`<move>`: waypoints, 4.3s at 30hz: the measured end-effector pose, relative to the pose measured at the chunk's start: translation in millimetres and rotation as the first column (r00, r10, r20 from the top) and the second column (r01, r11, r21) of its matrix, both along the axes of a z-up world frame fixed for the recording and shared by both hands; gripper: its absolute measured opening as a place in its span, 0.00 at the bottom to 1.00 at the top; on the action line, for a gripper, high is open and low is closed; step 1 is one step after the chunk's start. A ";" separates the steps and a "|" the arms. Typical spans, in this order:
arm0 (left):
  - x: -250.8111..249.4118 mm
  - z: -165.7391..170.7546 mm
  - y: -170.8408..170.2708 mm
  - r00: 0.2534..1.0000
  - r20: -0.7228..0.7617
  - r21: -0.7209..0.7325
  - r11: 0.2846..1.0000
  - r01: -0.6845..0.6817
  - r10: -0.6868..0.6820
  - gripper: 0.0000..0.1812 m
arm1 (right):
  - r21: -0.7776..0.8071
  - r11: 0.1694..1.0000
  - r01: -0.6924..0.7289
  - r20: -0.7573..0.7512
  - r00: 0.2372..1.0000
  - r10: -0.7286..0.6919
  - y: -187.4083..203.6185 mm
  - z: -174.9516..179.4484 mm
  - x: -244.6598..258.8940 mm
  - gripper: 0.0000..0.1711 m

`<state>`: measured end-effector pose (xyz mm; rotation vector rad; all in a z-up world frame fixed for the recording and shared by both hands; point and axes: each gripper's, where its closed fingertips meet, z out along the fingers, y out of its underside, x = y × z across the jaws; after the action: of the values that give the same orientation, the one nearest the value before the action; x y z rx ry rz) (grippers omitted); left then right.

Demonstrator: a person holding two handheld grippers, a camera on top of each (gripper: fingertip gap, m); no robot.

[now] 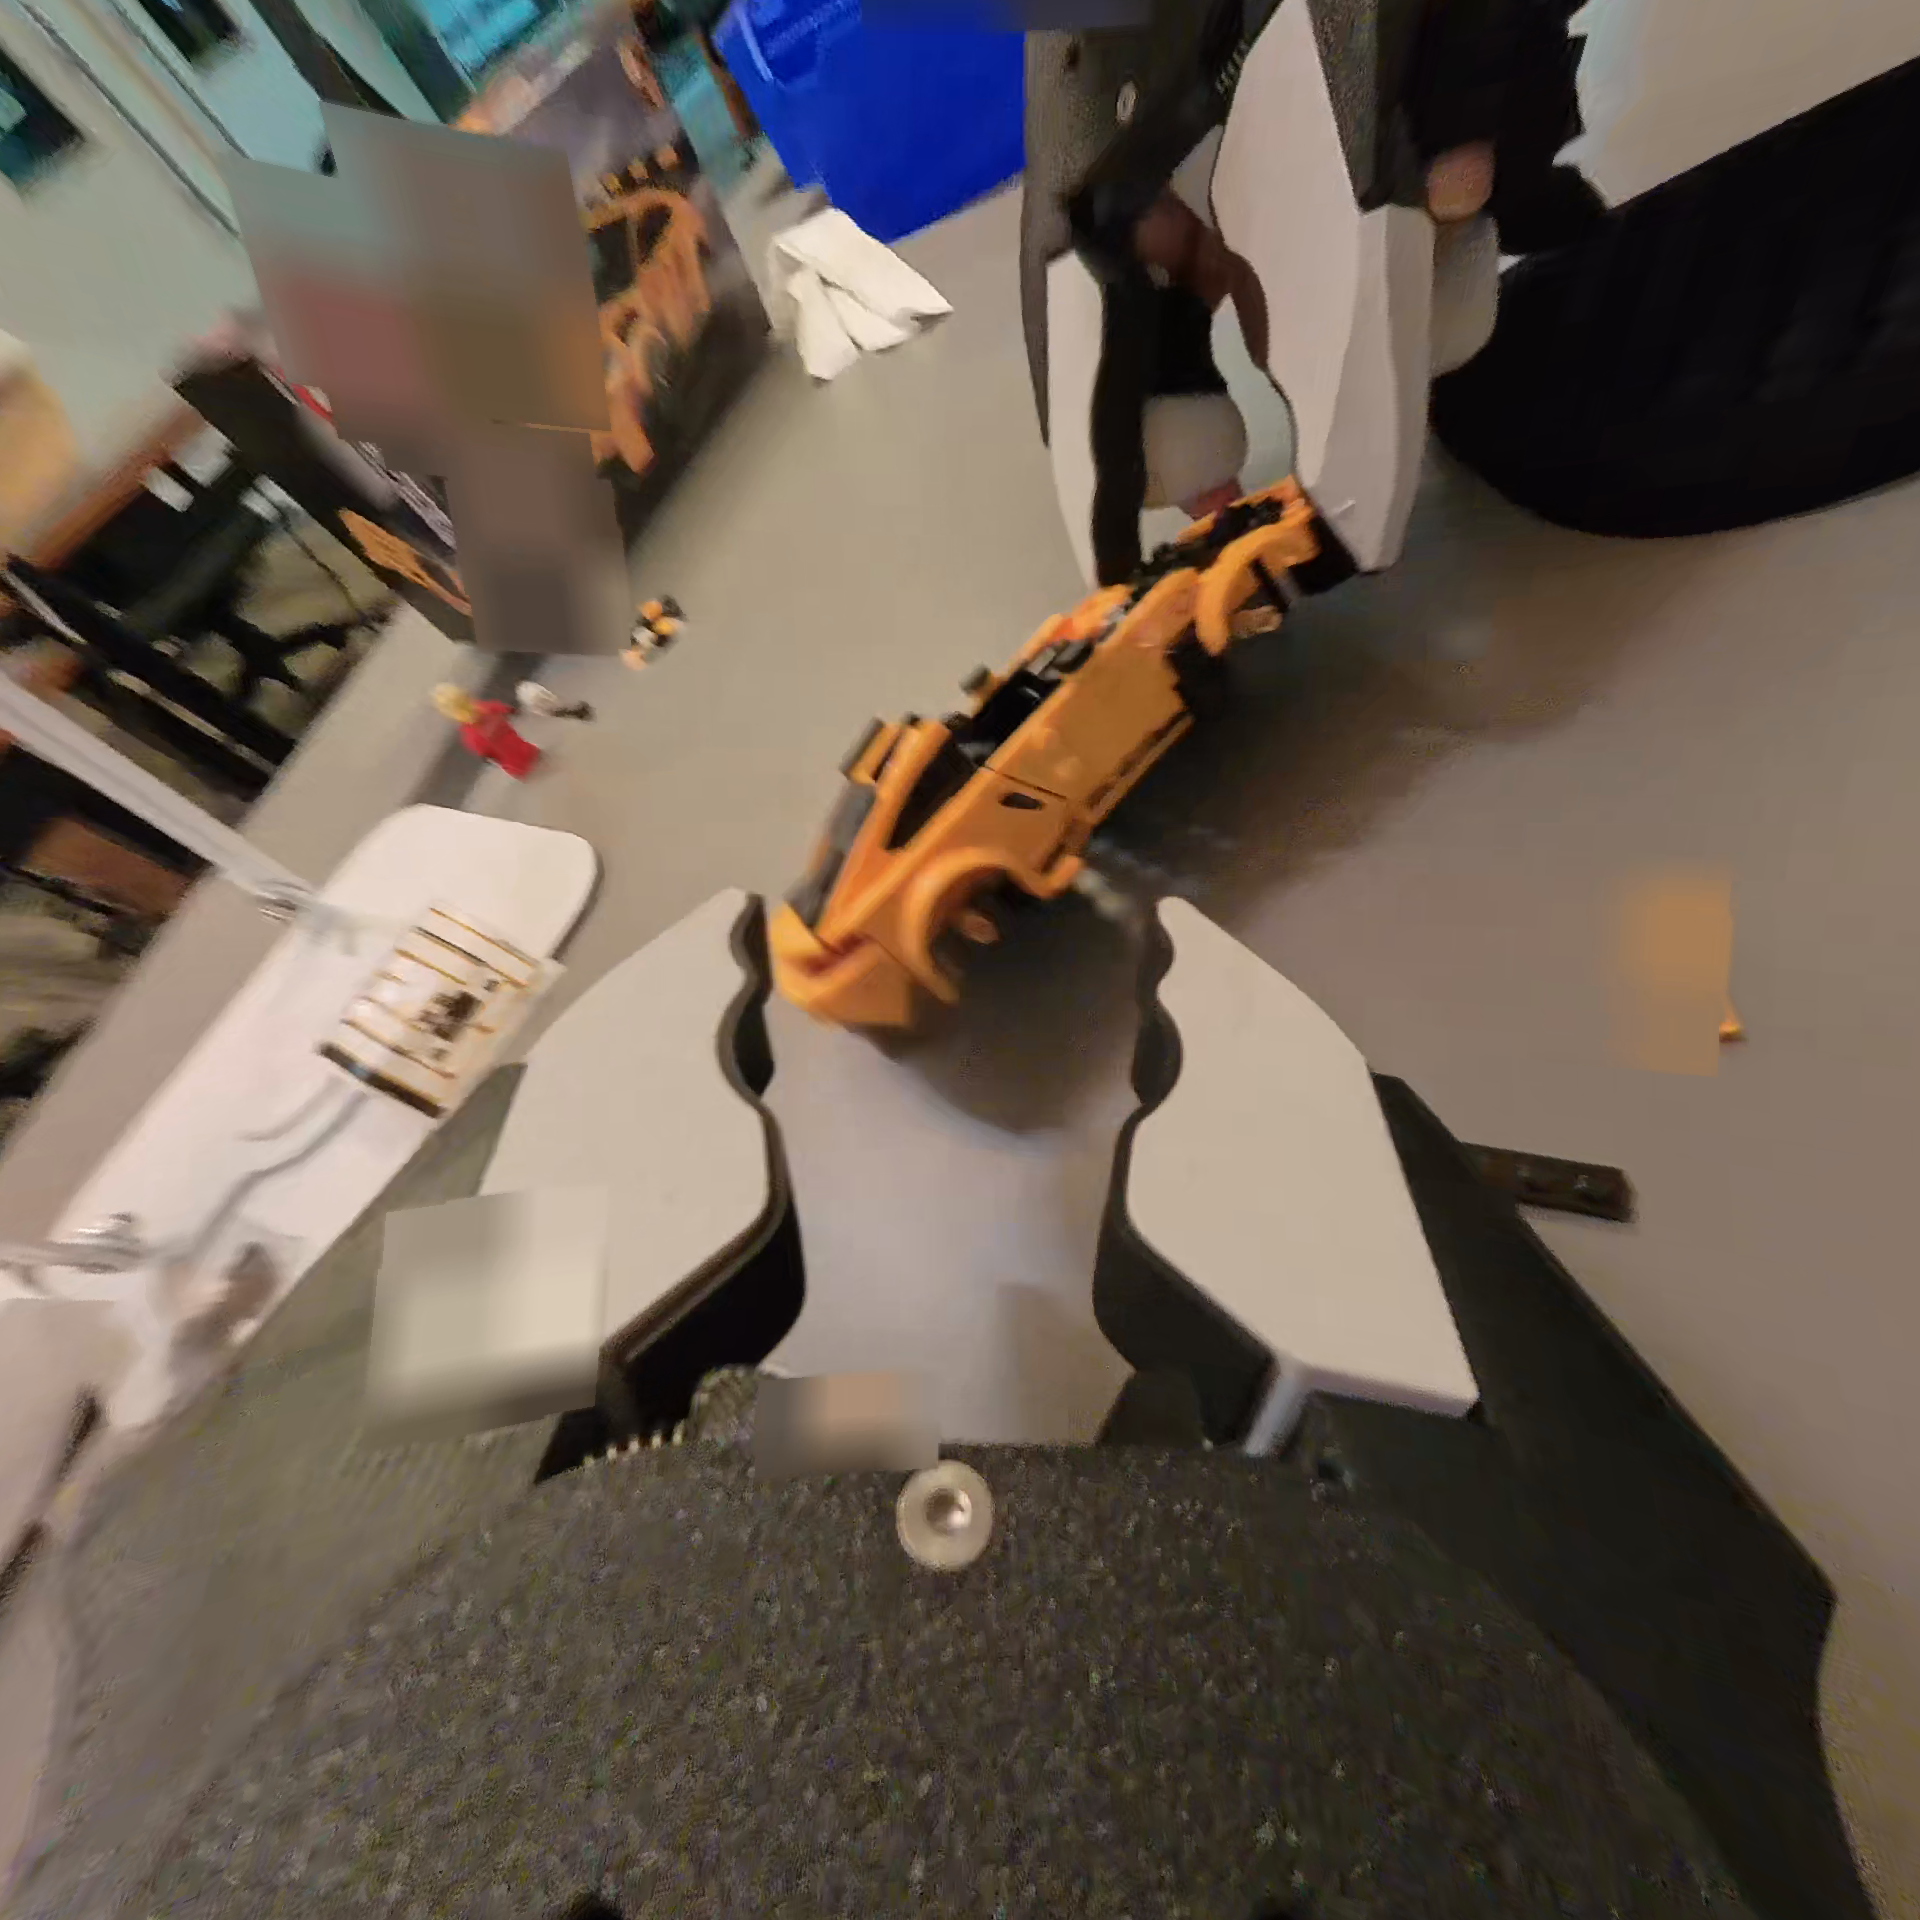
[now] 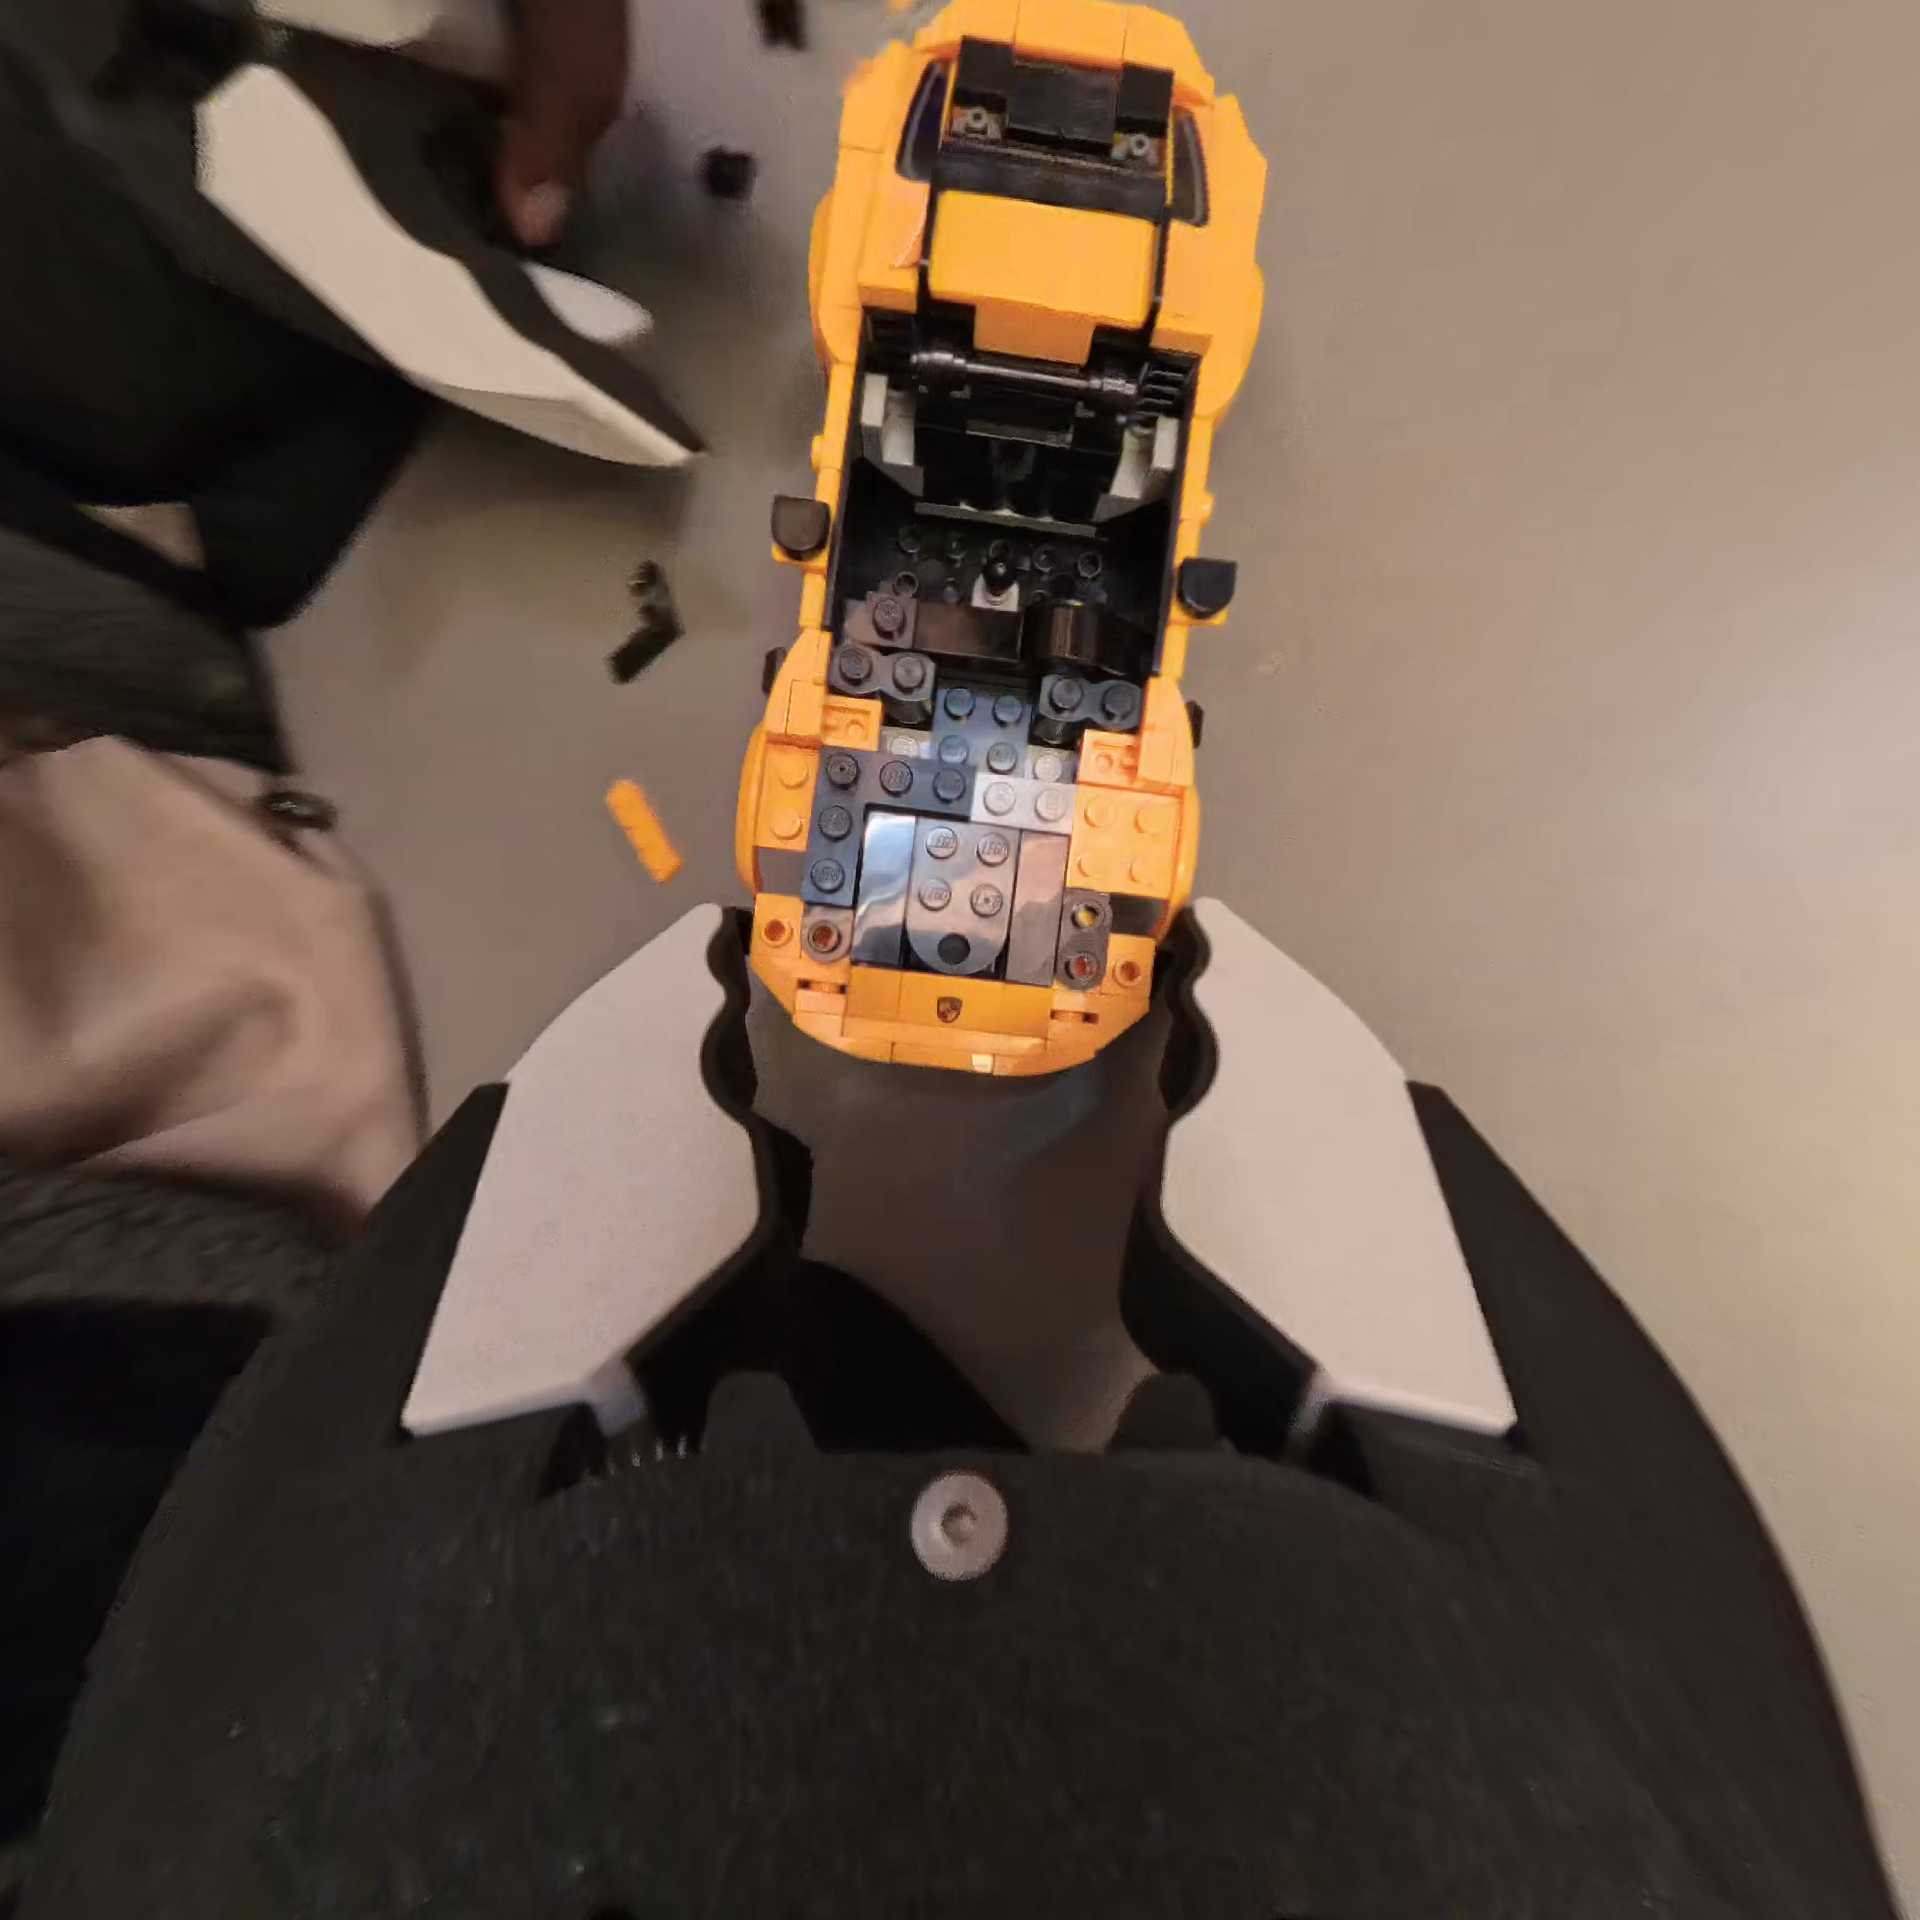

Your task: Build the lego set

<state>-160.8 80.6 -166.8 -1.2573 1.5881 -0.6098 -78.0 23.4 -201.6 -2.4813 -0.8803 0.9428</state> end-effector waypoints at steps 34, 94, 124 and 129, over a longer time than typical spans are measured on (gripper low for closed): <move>-17.6 -24.8 -29.7 0.972 -0.158 -0.230 0.964 0.135 -0.174 0.27 | 0.745 0.626 -0.231 0.159 0.972 0.170 -14.3 27.2 -41.0 0.28; -23.3 -28.8 -29.8 0.972 -0.108 -0.376 0.914 0.155 -0.210 0.27 | 0.678 0.725 -0.118 -0.066 0.973 0.220 -6.9 25.1 -60.9 0.18; -22.9 8.1 -31.3 0.977 -0.087 -0.306 0.938 0.160 -0.195 0.28 | 0.693 0.709 -0.133 -0.068 0.967 0.247 -7.7 25.3 -56.0 0.17; 17.8 4.8 -63.7 0.888 -0.367 -0.230 0.952 0.201 -0.277 0.28 | 0.696 0.705 -0.134 -0.066 0.966 0.249 -8.4 25.5 -57.8 0.17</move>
<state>-143.0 16.9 -162.0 -1.3961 2.0873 -0.7035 -135.8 15.1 -176.1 -1.6730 -1.1900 0.6777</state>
